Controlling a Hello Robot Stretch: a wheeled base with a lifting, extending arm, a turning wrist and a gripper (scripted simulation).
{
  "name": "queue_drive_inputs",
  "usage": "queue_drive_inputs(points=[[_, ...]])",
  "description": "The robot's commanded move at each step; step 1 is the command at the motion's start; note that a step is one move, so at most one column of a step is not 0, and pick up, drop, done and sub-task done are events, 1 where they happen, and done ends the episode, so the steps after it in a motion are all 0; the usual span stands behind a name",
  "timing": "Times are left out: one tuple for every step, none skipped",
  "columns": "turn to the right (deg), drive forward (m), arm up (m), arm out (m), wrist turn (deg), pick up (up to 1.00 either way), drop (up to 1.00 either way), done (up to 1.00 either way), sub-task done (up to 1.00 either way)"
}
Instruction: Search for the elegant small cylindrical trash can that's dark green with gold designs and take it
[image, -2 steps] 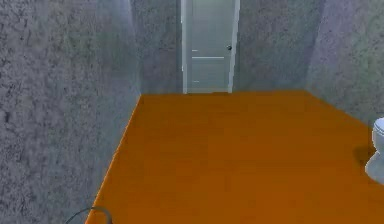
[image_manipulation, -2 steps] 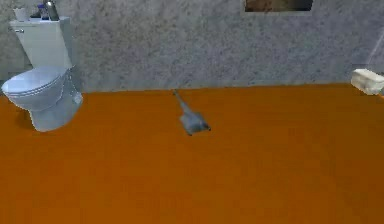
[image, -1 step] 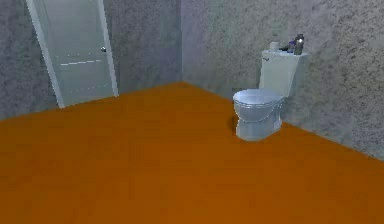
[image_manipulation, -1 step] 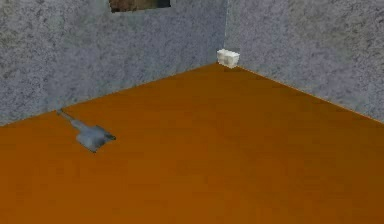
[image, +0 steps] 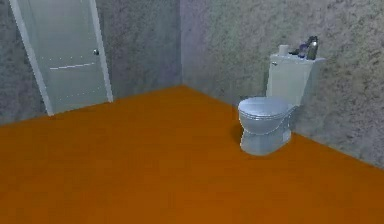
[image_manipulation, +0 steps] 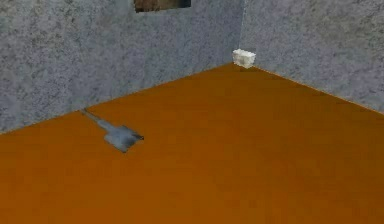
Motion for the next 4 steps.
queue_drive_inputs(points=[[-45.0, 0.0, 0.0, 0.0, 0.0, 0.0, 0.0, 0.0, 0.0], [-45.0, 0.0, 0.0, 0.0, 0.0, 0.0, 0.0, 0.0, 0.0], [-45.0, 0.0, 0.0, 0.0, 0.0, 0.0, 0.0, 0.0, 0.0], [-36.0, 0.0, 0.0, 0.0, 0.0, 0.0, 0.0, 0.0, 0.0]])
